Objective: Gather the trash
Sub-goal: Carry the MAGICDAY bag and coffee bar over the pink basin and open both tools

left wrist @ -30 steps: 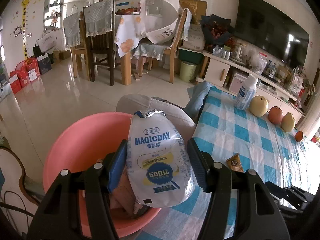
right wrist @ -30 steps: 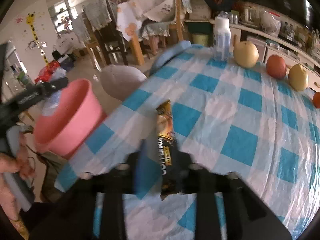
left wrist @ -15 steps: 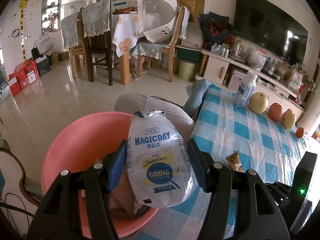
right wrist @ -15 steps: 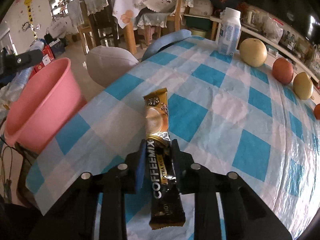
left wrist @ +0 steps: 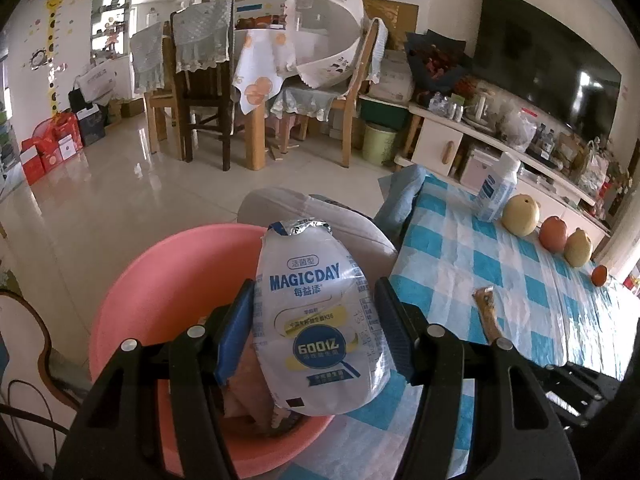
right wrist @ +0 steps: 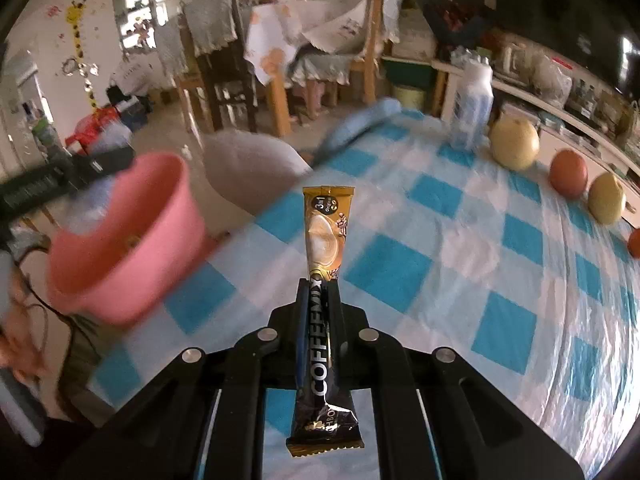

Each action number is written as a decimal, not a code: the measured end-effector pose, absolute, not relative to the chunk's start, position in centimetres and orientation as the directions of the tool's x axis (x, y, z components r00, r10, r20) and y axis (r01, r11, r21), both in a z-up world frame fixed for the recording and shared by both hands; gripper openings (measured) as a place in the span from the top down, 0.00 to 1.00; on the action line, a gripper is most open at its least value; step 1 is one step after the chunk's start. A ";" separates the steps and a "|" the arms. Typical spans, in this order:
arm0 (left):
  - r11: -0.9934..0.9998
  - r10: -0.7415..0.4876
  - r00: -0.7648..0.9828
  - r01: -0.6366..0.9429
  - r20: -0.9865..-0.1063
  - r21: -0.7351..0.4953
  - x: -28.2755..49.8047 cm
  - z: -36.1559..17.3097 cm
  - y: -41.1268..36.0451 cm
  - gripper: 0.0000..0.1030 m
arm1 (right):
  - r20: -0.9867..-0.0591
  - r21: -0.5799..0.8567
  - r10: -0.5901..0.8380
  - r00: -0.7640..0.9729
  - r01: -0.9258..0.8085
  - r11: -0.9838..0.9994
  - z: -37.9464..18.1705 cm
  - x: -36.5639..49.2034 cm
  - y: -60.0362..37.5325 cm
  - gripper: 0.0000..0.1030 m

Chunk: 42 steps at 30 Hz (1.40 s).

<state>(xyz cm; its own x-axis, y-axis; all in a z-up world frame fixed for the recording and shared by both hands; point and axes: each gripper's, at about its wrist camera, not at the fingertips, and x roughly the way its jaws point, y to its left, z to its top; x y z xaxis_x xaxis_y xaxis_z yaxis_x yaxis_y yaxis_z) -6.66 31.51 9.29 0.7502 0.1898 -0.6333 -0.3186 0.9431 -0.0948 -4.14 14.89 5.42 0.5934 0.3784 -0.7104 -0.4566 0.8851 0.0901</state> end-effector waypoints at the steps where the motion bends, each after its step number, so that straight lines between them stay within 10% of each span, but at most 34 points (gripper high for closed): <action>1: 0.941 0.193 0.750 -0.324 -0.633 -0.097 -6.8 9.3 31.7 0.41 | -0.700 0.103 0.398 0.592 -0.468 0.878 6.2 -4.2 15.4 0.91; 30: 0.855 0.309 0.662 -0.508 -0.682 -0.106 -8.6 7.7 40.5 0.38 | -0.633 0.499 0.697 0.336 -0.511 0.700 7.5 -0.8 27.7 0.88; 34: 0.835 0.360 0.630 -0.547 -0.688 -0.064 -8.6 7.7 40.8 0.17 | -0.648 0.500 0.669 0.363 -0.460 0.734 6.6 -0.9 26.4 0.45; 42: 0.837 0.421 0.610 -0.546 -0.672 0.029 -8.4 8.4 39.3 0.07 | -0.605 0.337 0.551 0.574 -0.442 0.831 9.5 -3.5 22.0 0.15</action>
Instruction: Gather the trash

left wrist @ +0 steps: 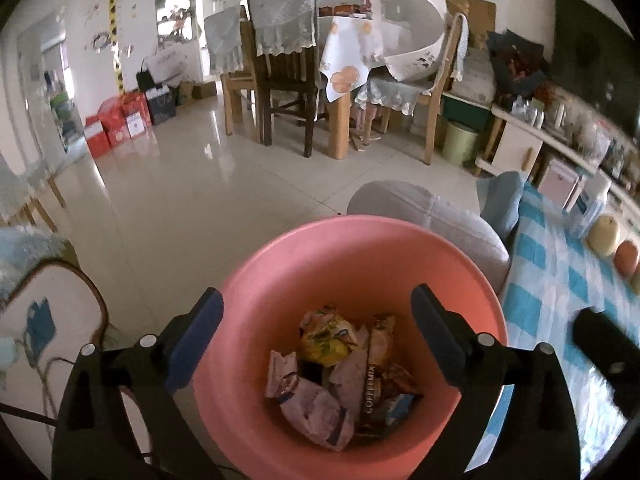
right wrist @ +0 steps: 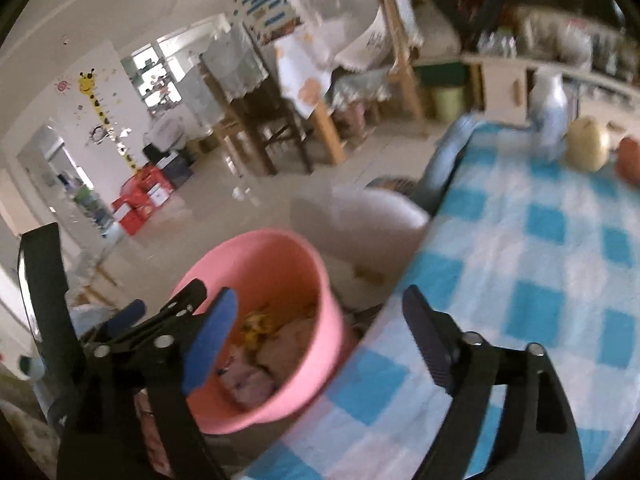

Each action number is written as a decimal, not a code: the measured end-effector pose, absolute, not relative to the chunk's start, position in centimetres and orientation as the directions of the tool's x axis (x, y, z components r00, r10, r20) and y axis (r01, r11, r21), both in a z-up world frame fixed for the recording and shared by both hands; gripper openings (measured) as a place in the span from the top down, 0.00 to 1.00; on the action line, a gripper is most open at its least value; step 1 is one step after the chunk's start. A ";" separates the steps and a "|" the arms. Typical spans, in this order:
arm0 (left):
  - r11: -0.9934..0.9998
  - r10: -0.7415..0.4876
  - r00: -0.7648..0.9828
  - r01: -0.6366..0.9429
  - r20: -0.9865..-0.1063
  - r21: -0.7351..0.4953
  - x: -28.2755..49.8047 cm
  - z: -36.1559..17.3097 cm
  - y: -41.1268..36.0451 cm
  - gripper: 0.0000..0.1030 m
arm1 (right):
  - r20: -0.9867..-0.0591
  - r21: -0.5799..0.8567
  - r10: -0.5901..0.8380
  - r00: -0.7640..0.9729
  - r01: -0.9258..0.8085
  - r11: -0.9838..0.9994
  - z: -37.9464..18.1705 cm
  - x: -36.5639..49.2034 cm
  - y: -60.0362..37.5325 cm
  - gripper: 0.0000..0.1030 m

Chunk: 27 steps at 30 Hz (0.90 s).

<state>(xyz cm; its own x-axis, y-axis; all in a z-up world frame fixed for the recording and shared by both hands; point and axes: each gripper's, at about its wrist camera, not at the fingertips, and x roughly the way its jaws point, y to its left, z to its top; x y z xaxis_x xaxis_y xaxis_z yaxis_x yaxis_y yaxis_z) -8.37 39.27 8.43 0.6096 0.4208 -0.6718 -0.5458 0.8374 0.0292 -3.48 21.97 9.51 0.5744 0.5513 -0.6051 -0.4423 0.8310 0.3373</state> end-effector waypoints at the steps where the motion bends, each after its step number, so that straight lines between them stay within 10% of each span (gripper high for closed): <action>1: 0.841 0.430 0.610 -0.538 -0.666 0.050 -8.3 8.6 38.8 0.07 | -0.604 0.315 0.534 0.593 -0.437 0.842 9.8 -3.8 21.5 0.13; 27: 0.947 0.322 0.849 -0.284 -0.419 0.154 -12.6 14.4 25.2 0.05 | -0.531 0.048 0.195 0.824 -0.201 0.978 12.2 -12.9 6.3 0.10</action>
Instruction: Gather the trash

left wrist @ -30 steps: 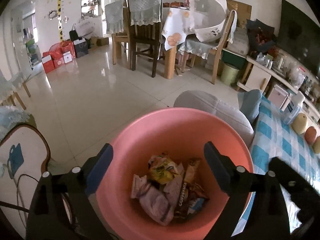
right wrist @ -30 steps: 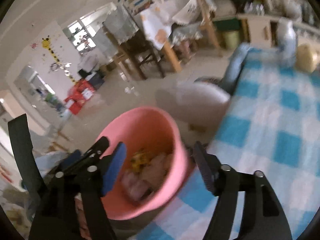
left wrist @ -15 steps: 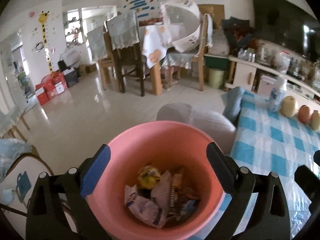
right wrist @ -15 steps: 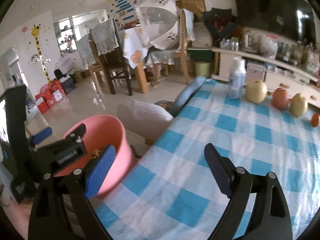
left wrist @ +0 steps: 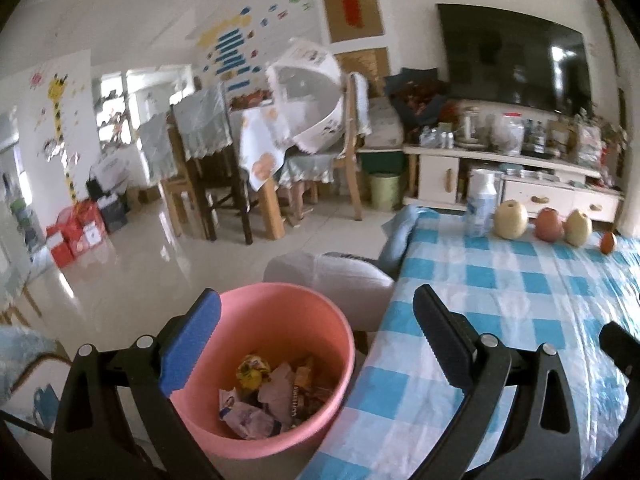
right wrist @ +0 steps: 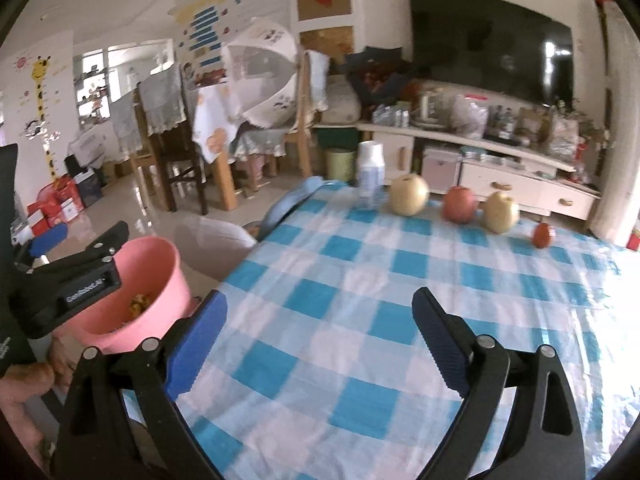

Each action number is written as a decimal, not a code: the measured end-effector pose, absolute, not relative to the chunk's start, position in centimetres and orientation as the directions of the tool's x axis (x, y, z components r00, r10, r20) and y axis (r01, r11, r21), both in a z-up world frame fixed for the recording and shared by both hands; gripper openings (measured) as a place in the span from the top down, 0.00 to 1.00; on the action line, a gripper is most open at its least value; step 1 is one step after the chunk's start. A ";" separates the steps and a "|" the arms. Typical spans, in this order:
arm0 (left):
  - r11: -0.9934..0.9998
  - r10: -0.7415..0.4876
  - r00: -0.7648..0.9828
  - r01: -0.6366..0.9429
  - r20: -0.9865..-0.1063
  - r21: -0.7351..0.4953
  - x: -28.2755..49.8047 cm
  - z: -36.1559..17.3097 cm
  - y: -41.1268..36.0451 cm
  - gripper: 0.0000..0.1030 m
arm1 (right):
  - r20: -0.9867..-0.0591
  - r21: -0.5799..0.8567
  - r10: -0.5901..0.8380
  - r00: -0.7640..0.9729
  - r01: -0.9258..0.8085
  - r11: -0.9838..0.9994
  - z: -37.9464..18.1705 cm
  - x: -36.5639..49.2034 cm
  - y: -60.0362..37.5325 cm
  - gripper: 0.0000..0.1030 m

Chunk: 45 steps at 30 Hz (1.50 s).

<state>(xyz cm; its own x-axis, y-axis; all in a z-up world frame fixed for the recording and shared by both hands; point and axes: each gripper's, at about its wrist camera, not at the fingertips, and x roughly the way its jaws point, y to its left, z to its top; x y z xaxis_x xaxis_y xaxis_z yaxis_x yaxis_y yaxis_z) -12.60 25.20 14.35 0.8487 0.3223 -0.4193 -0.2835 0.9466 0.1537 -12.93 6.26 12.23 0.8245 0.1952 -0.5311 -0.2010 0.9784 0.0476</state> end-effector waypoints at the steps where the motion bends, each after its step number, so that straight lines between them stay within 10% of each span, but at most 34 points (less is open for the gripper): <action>1: 0.947 0.320 0.853 -0.277 -0.413 0.162 -12.9 14.6 24.7 0.05 | -0.524 0.041 0.179 0.833 -0.185 0.982 12.4 -13.5 5.4 0.10; 45: 0.984 -0.102 0.952 0.139 -0.287 0.110 -27.7 20.5 5.8 0.04 | -0.338 0.046 -0.167 0.926 0.193 0.980 17.6 -32.7 -12.0 0.07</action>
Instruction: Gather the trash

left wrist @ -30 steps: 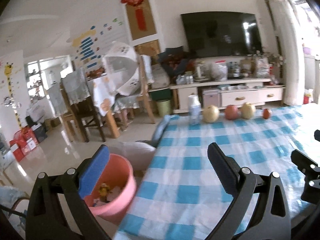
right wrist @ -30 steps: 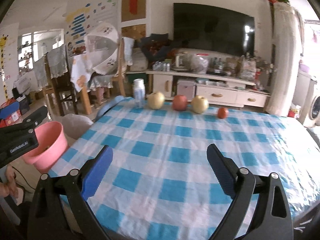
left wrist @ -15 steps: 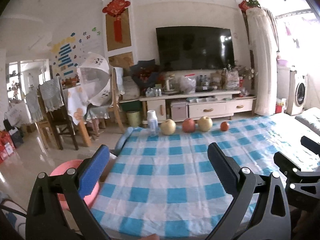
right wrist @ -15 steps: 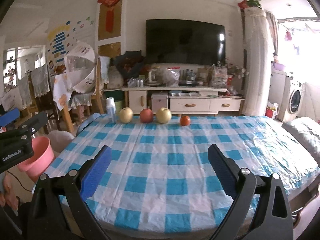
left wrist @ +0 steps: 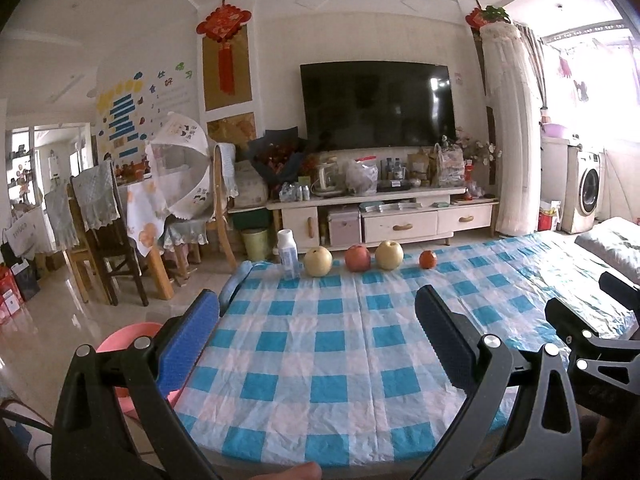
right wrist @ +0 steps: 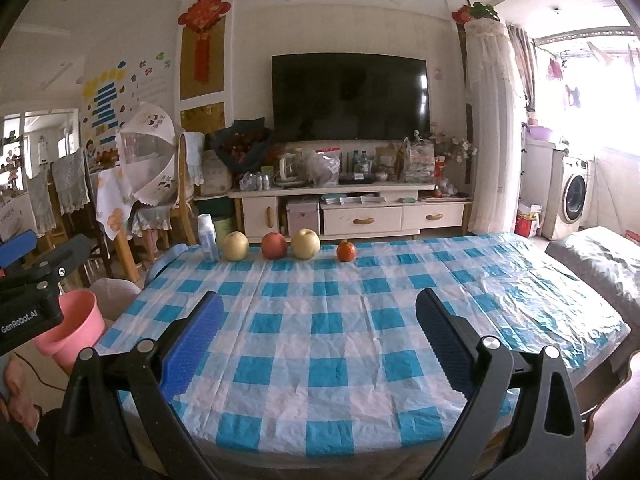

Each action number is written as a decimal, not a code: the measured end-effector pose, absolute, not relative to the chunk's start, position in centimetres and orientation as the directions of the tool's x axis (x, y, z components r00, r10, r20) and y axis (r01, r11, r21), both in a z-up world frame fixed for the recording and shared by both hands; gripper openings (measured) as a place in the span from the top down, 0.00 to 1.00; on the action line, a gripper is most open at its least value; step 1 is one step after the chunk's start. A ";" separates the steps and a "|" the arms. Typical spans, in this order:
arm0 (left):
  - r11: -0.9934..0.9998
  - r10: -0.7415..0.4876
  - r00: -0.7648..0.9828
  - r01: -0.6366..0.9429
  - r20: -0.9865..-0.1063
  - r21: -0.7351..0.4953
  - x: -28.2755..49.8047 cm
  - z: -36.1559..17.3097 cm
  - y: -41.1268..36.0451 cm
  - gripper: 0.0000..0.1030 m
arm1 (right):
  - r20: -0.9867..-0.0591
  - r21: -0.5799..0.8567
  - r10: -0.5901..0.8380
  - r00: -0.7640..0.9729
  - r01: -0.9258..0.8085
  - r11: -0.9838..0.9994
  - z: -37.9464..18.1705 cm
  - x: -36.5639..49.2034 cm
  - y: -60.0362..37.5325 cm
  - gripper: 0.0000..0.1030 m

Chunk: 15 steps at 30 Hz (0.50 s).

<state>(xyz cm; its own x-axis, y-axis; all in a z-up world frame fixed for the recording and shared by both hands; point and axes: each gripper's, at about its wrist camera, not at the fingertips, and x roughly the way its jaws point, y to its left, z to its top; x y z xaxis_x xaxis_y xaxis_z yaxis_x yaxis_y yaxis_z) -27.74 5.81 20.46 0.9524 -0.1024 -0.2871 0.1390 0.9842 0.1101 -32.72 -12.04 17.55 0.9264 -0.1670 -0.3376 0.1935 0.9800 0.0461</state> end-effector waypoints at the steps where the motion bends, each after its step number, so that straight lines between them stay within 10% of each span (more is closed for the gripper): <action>1: 0.983 -0.103 0.953 0.141 -0.285 0.115 -27.9 20.5 5.6 0.04 | -0.336 0.044 -0.170 0.926 0.196 0.980 17.6 -32.9 -12.1 0.07; 15: 0.983 -0.085 0.957 0.126 -0.278 0.134 -28.7 20.9 5.2 0.04 | -0.331 0.021 -0.189 0.924 0.208 0.978 17.8 -33.2 -12.3 0.07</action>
